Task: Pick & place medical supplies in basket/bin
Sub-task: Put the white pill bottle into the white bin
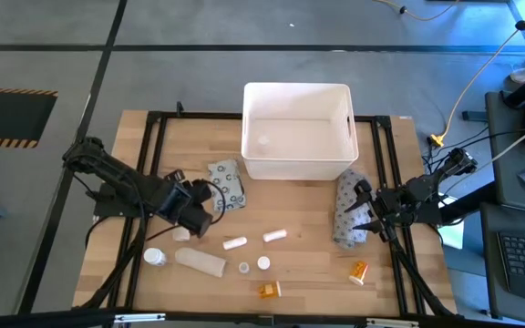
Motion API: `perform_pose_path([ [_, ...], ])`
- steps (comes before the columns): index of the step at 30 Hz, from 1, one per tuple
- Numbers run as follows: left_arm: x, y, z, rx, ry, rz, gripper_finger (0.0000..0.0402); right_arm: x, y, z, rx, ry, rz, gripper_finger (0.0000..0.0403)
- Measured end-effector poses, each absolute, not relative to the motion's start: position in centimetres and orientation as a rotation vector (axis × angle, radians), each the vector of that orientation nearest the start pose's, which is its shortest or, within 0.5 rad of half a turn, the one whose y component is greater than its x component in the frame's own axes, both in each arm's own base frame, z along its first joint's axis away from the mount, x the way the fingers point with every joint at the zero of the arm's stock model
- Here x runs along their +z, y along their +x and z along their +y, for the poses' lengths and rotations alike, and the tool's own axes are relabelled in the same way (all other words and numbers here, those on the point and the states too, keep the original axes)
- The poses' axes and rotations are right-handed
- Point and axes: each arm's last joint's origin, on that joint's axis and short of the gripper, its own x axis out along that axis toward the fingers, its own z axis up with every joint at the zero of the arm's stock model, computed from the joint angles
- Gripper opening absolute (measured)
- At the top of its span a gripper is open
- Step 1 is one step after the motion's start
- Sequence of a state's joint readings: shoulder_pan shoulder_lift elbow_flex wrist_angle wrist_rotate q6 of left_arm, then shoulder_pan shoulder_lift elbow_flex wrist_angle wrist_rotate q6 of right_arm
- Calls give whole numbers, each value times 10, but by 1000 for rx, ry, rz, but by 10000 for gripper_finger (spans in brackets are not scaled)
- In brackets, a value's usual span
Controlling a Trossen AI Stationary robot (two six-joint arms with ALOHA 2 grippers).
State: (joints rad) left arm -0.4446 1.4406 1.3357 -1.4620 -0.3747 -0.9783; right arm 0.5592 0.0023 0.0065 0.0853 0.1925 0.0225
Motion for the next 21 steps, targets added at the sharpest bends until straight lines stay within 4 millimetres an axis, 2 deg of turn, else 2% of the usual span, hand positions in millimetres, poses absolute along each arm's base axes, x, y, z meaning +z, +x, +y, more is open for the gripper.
perform_pose_path([
  [5, 301, 220, -92, 576, -260, 1347, 216, 174, 85, 47, 369, 83, -74, 243],
  [15, 300, 221, -94, 533, -303, 1397, 325, 174, 85, 47, 368, 81, -73, 243],
  [21, 299, 213, -115, 440, -354, 1453, 335, 174, 85, 47, 369, 80, -73, 243],
])
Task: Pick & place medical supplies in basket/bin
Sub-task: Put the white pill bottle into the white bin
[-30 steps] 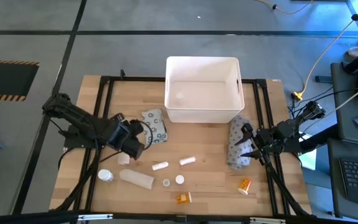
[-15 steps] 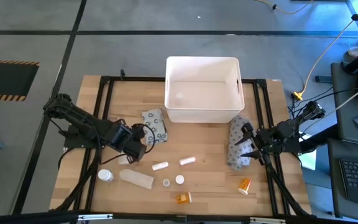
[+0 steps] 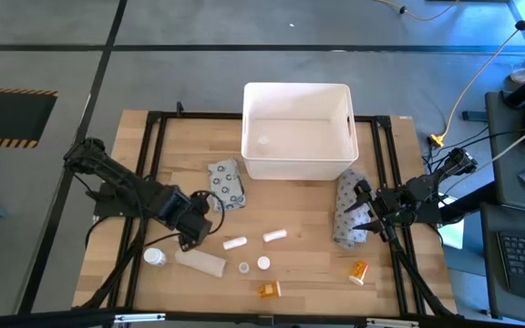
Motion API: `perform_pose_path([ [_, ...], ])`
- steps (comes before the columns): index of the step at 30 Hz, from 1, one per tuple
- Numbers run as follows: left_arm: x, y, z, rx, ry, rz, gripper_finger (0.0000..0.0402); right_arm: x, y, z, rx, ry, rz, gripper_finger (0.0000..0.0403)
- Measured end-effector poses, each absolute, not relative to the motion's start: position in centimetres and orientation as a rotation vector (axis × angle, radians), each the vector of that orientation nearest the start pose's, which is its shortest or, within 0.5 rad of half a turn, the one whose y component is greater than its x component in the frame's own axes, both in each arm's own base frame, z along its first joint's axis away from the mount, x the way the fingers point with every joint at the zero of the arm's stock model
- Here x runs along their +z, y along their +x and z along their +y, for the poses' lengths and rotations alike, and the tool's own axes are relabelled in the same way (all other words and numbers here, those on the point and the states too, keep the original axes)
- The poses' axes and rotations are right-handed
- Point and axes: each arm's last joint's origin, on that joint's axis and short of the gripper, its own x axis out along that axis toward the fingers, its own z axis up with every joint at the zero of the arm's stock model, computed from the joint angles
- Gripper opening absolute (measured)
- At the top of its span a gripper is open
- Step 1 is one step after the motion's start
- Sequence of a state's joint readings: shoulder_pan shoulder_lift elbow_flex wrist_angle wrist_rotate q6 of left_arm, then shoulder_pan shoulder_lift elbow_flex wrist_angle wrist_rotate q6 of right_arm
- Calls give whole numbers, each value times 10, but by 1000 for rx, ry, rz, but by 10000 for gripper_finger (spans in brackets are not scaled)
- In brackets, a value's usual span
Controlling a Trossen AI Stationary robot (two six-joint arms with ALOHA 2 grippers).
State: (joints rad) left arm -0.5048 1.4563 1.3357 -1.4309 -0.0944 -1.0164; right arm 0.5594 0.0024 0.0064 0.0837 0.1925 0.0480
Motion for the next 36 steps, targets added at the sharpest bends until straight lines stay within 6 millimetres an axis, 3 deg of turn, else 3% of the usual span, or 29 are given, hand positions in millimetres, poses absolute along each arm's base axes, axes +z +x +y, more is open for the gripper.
perform_pose_path([
  [12, 300, 196, -150, 337, -339, 1434, 332, 174, 85, 47, 369, 83, -73, 243],
  [17, 296, 191, -161, 414, -413, 1432, 331, 174, 85, 47, 369, 83, -73, 243],
  [22, 288, 187, -173, 605, -565, 1423, 331, 174, 85, 46, 369, 86, -76, 243],
  [31, 262, 171, -204, 738, -447, 1507, 331, 181, 84, 46, 377, 215, -130, 243],
  [36, 261, 159, -216, 728, -454, 1505, 331, 190, 82, 45, 378, 211, -220, 243],
])
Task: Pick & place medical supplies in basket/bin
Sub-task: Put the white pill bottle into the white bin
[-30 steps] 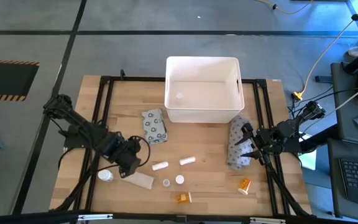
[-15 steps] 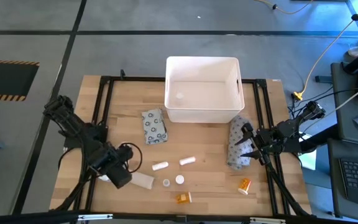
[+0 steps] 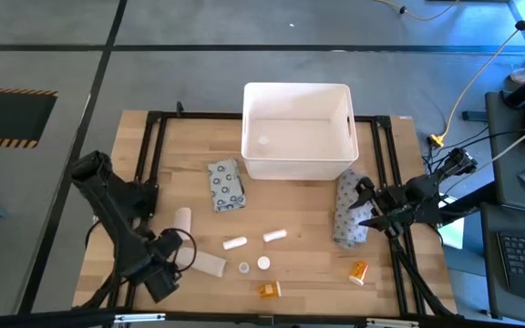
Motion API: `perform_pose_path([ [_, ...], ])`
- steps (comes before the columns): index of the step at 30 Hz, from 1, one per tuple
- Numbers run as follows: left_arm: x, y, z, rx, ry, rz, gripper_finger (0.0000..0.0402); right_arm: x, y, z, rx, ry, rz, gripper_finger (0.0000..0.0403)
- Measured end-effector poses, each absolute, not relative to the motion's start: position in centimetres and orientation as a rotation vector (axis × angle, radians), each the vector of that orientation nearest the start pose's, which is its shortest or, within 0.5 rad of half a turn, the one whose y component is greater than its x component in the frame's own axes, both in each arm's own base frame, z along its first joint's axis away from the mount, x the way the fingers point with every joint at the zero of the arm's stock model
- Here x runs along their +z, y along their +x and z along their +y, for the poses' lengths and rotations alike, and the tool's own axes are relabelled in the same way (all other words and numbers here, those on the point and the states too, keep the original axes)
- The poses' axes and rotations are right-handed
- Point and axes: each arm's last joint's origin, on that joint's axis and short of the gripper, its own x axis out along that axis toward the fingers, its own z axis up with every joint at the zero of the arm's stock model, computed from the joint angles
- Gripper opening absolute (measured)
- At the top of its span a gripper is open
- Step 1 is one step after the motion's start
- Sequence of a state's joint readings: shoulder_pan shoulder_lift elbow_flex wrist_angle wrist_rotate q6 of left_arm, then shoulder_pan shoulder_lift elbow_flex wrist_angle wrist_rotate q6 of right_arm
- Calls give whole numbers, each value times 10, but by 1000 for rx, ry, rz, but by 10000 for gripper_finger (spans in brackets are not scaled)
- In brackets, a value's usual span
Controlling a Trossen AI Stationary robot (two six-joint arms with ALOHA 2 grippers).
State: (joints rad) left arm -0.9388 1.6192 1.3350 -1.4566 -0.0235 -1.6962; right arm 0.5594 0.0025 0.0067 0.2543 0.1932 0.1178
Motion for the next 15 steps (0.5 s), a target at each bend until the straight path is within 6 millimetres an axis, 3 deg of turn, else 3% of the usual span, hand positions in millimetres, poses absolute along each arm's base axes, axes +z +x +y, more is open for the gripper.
perform_pose_path([
  [5, 259, 150, -221, 768, -473, 1489, 331, 192, 82, 45, 377, 205, -250, 243],
  [15, 228, 143, -220, 742, -460, 1580, 331, 197, 81, 44, 378, 222, -296, 243],
])
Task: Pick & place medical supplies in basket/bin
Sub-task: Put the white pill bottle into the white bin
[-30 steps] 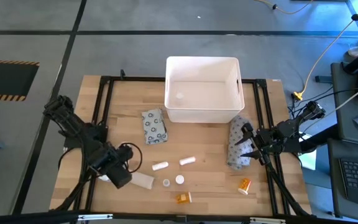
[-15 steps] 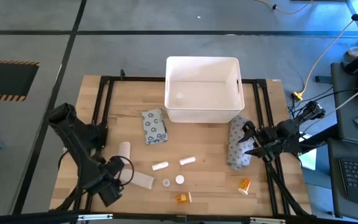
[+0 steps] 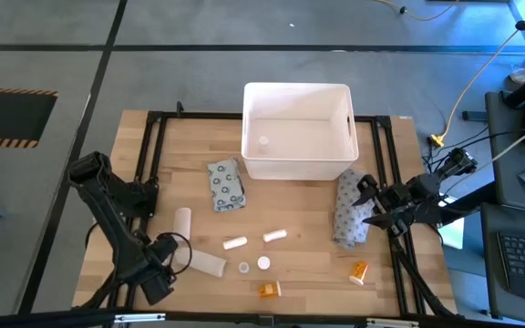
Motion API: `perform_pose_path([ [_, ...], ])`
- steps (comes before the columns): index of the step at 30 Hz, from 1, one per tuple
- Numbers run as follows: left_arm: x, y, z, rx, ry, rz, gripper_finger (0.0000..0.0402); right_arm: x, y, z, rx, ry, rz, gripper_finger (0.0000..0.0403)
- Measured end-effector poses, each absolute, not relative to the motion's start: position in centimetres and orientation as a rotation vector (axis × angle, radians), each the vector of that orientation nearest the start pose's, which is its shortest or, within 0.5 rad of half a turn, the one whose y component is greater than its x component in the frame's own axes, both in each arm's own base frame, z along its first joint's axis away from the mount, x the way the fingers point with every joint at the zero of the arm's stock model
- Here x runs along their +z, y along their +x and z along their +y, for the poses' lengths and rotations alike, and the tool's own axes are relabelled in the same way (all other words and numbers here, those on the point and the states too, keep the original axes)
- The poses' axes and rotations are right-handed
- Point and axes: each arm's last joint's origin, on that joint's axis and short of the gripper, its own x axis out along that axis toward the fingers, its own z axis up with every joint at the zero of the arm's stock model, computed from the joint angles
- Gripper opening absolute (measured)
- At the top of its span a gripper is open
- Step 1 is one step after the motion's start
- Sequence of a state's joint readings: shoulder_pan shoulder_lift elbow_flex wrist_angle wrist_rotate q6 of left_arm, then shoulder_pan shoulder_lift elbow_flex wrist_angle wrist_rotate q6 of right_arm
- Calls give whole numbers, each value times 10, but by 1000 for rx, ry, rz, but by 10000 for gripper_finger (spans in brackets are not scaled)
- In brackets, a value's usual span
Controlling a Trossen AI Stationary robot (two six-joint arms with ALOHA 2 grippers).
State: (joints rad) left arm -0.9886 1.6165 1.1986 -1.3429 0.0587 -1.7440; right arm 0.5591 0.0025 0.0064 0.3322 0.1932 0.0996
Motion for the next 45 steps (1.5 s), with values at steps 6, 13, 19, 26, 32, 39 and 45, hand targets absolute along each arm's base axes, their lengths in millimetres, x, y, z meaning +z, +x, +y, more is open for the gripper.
perform_pose_path([
  [6, 226, 140, -217, 766, -442, 1609, 331, 198, 80, 44, 378, 225, -306, 243],
  [13, 226, 140, -216, 751, -428, 1603, 331, 198, 80, 44, 378, 222, -305, 243],
  [19, 226, 140, -216, 753, -419, 1579, 331, 198, 80, 44, 378, 221, -304, 243],
  [26, 227, 138, -215, 773, -399, 1582, 331, 197, 80, 44, 379, 221, -302, 243],
  [32, 233, 136, -212, 734, -405, 1543, 331, 197, 80, 44, 379, 222, -300, 243],
  [39, 254, 122, -203, 690, -443, 1427, 331, 197, 81, 44, 378, 219, -295, 243],
  [45, 266, 114, -198, 655, -490, 1349, 331, 196, 81, 44, 379, 221, -290, 243],
])
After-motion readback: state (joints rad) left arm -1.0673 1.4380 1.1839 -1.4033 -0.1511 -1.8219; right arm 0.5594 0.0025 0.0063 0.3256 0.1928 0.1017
